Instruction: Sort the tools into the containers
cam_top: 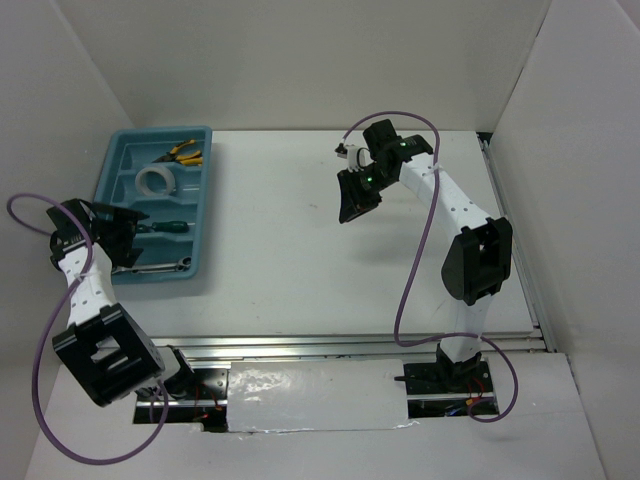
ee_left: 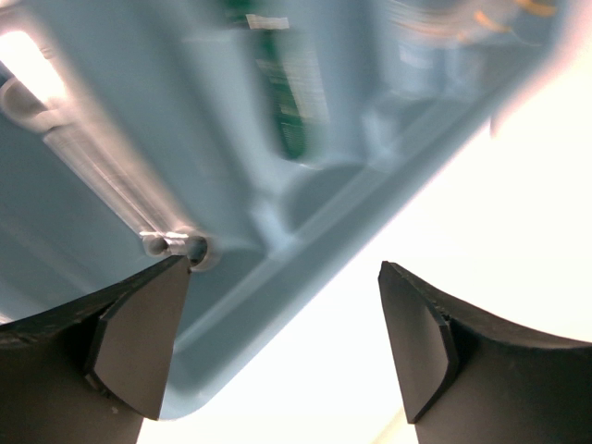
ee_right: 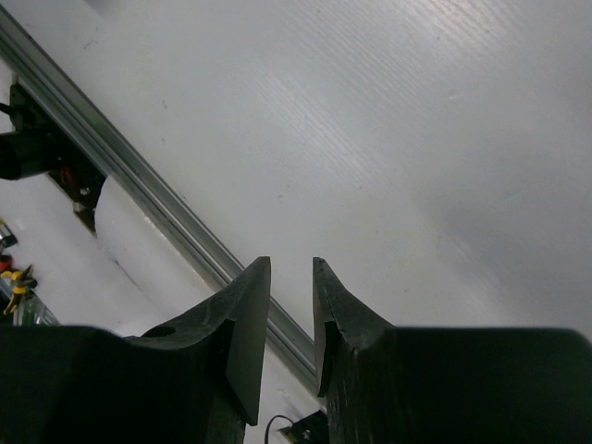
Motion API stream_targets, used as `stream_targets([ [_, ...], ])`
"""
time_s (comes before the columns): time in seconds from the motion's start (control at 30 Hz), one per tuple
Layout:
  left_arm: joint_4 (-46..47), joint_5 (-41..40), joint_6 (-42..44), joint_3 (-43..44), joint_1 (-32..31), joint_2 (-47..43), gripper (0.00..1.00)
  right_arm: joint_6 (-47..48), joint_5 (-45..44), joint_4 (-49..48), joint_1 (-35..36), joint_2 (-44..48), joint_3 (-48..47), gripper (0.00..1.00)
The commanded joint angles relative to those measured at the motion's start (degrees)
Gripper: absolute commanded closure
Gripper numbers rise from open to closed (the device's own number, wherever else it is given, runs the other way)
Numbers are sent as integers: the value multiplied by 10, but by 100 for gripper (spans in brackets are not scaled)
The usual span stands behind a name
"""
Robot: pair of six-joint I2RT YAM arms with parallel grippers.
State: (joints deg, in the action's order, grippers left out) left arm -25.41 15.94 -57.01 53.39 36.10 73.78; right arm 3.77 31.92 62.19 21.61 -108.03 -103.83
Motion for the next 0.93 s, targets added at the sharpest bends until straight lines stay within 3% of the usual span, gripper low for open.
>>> stream_targets([
  [0.0,41,59,112,124,-64,-80,1,7,-24,2,-17,42,-21,68],
  [0.13,15,66,339,234,-208,-91,1,7,-90,-19,-56,105,-5,67],
  [0.17,-6,31,368,254,-272,-89,1,8,-106,-33,-67,121,16,67],
  [0.23,-34,-5,444,269,-334,-81,1,15,-161,-60,-99,170,46,63],
  [0.27,-60,-61,464,274,-356,-73,1,19,-183,-71,-111,188,86,59],
  [0.3,-69,-85,484,268,-414,-71,1,31,-206,-82,-120,230,110,45],
  [0.37,-58,-155,537,213,-474,-86,1,47,-270,-116,-147,274,186,21],
  [0.4,-53,-156,598,191,-492,-92,1,66,-288,-144,-156,324,215,3],
  [0.43,-44,-157,629,168,-505,-112,1,76,-317,-155,-168,345,272,0],
  [0.47,-51,-96,672,135,-520,-114,1,86,-334,-167,-172,371,298,0],
  [0.5,-111,-50,759,132,-529,-110,1,104,-348,-179,-176,417,326,0],
  [0.53,-145,-18,787,131,-536,-97,1,110,-365,-204,-182,437,379,0],
  [0.63,-160,-45,735,93,-547,-87,1,121,-395,-242,-195,517,474,0],
  [0.73,-110,-76,690,41,-531,-137,1,127,-390,-259,-199,591,540,0],
  [0.9,-82,-106,645,45,-510,-179,0,113,-387,-249,-197,607,567,0],
])
